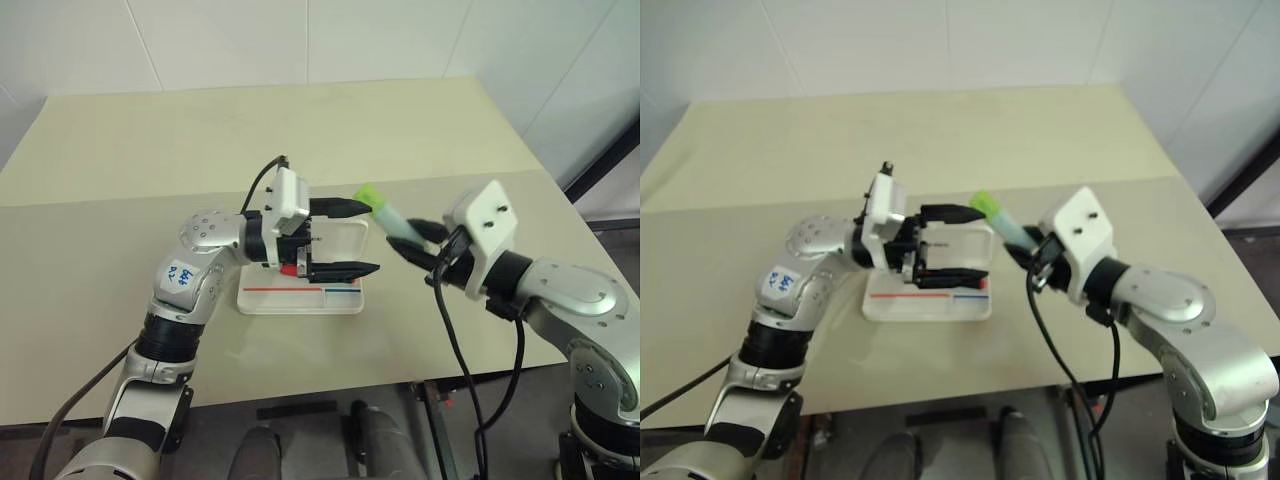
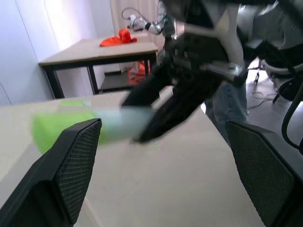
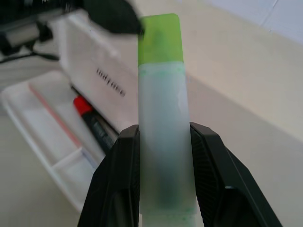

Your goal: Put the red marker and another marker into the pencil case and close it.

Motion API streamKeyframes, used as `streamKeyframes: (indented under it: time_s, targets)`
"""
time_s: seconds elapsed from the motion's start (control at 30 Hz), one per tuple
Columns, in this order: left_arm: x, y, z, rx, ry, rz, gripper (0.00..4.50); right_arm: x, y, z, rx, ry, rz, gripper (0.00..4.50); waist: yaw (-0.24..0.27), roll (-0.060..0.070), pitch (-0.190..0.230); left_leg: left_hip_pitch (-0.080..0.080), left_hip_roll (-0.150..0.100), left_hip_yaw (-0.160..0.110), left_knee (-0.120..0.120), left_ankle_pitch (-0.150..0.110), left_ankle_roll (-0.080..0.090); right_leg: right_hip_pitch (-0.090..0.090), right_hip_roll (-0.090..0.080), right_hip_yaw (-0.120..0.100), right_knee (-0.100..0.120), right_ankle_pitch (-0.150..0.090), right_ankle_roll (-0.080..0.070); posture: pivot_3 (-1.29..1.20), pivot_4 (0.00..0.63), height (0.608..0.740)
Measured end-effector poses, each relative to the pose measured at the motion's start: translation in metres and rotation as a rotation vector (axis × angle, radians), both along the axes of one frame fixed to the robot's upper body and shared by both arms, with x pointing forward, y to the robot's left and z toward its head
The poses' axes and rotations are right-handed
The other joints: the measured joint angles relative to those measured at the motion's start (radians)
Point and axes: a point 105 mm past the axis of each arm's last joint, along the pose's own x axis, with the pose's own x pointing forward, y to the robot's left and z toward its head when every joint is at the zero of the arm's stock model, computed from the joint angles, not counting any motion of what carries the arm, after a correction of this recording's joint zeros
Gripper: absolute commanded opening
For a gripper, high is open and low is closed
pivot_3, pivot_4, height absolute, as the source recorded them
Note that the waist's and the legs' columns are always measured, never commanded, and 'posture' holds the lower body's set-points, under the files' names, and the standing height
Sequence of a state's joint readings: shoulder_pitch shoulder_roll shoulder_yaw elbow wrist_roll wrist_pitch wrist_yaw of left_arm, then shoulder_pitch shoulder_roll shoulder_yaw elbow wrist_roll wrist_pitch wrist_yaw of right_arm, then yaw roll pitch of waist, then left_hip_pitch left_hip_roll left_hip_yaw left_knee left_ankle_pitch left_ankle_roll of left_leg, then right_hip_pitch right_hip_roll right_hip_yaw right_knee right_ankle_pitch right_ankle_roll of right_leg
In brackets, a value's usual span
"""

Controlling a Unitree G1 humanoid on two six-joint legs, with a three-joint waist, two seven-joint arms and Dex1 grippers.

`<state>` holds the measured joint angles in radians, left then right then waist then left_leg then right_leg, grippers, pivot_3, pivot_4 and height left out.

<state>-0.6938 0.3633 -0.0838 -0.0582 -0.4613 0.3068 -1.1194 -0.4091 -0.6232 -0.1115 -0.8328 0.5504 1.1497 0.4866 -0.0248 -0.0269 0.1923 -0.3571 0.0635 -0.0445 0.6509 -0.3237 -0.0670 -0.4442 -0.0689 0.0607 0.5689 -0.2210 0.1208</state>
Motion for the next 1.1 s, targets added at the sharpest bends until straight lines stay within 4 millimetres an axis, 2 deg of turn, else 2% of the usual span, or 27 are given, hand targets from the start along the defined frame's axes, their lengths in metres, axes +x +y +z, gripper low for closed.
streamKeyframes:
  time_s: [0.1, 0.27, 0.43, 0.83, 0.97, 1.1]
  targets:
    - [-0.002, 0.005, -0.002, -0.002, -0.024, -0.037, 4.45, -0.003, 0.004, -0.006, -0.041, 0.024, 0.026, 1.11, -0.001, 0.000, 0.000, 0.000, 0.000, 0.000, 0.000, 0.000, 0.000, 0.000, 0.000, 0.000, 0.001, 0.000, 0.000, 0.00, 0.150, 0.740]
    - [-0.001, 0.021, -0.020, 0.049, -0.012, -0.049, 4.45, -0.008, 0.009, -0.021, -0.121, 0.070, 0.071, 1.11, -0.002, 0.000, 0.000, 0.001, 0.000, 0.000, 0.000, 0.000, 0.000, 0.000, 0.000, 0.000, 0.001, 0.000, 0.000, 0.00, 0.150, 0.740]
    - [-0.003, 0.031, -0.023, 0.082, -0.053, -0.036, 4.45, -0.014, 0.021, -0.030, -0.156, 0.092, 0.140, 1.11, -0.001, 0.000, 0.000, 0.000, 0.000, 0.000, 0.000, 0.000, 0.000, 0.000, 0.000, 0.000, 0.001, 0.000, 0.000, 0.00, 0.150, 0.740]
    - [0.002, 0.065, -0.035, 0.164, -0.064, 0.063, 4.45, -0.014, 0.039, -0.032, -0.197, 0.076, 0.264, 1.11, -0.002, 0.000, 0.000, 0.001, 0.000, 0.000, 0.000, 0.000, 0.000, 0.000, 0.000, 0.000, 0.002, 0.000, 0.000, 0.00, 0.150, 0.740]
    - [-0.001, 0.077, -0.041, 0.187, -0.031, 0.081, 4.45, -0.014, 0.042, -0.028, -0.196, 0.055, 0.290, 1.11, -0.002, 0.000, 0.000, 0.001, 0.000, 0.000, 0.000, 0.000, 0.000, 0.000, 0.000, 0.000, 0.002, 0.000, 0.000, 0.00, 0.150, 0.740]
    - [-0.007, 0.085, -0.050, 0.226, 0.001, 0.075, 4.45, -0.012, 0.045, -0.034, -0.206, 0.070, 0.313, 1.11, -0.002, 0.000, 0.000, 0.001, 0.000, 0.000, 0.000, 0.000, 0.001, 0.000, 0.000, 0.000, 0.003, 0.000, 0.000, 0.00, 0.150, 0.740]
